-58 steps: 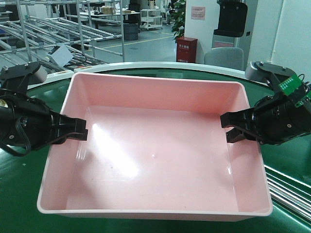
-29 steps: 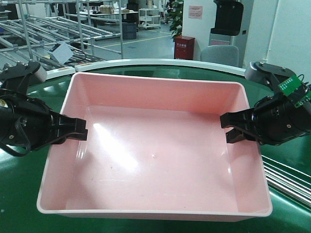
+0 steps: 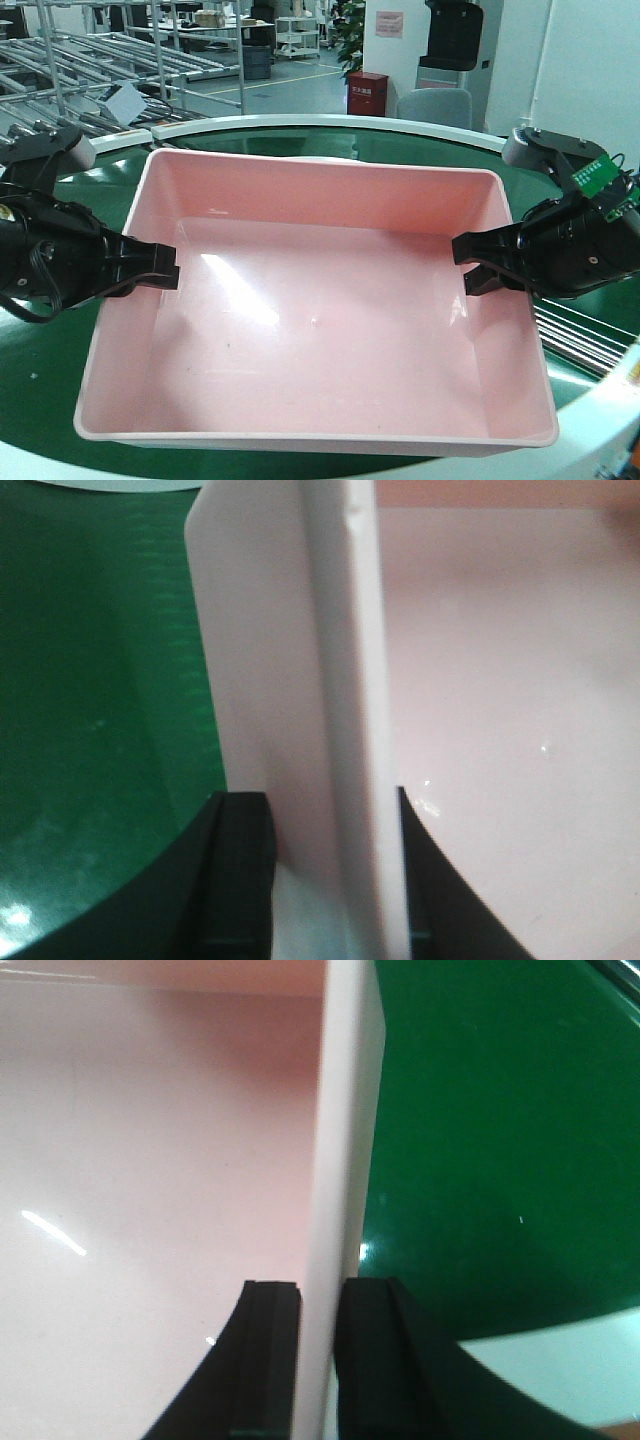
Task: Grab pink bin and stack on right shelf
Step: 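Hold the pink bin with both grippers while the base drives to the shelf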
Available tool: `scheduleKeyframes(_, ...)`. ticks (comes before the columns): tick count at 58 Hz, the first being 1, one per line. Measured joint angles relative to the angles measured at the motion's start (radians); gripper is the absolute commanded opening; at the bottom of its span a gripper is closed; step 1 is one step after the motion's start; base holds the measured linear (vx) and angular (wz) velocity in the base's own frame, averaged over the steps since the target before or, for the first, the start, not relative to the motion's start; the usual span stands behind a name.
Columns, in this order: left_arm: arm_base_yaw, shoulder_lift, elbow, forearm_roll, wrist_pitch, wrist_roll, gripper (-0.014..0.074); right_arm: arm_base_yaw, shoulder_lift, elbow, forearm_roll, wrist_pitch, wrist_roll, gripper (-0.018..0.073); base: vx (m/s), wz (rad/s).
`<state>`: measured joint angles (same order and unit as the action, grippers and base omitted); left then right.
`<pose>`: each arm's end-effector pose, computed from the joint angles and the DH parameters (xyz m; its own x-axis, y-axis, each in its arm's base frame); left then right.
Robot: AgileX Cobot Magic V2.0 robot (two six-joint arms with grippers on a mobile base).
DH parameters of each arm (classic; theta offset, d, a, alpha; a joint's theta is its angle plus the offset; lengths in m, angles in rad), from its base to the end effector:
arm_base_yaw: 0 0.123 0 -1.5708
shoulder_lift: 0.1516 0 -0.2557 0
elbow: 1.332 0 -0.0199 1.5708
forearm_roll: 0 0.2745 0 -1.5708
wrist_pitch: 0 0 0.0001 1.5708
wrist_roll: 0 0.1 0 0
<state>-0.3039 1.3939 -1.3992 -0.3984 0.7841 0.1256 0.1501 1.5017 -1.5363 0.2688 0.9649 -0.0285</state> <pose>0.3176 -0.1283 0.3654 -0.6513 0.0397 -0.7578 0.3947 0.8706 -0.2937 0.3499 0.0750 0.3591 -0.7581 0.0105 -0.6521 -0.1978 0.9491 0.2451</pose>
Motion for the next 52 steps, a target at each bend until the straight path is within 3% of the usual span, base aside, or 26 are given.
scheduleKeyframes(23, 0.000, 0.000, 0.000, 0.002, 0.000, 0.000, -0.0008, 0.000, 0.000, 0.000, 0.001, 0.000, 0.000, -0.0008, -0.19, -0.36)
scheduleKeyframes(52, 0.000, 0.000, 0.000, 0.000, 0.000, 0.000, -0.0008, 0.000, 0.000, 0.000, 0.001, 0.000, 0.000, -0.0008, -0.10, -0.83)
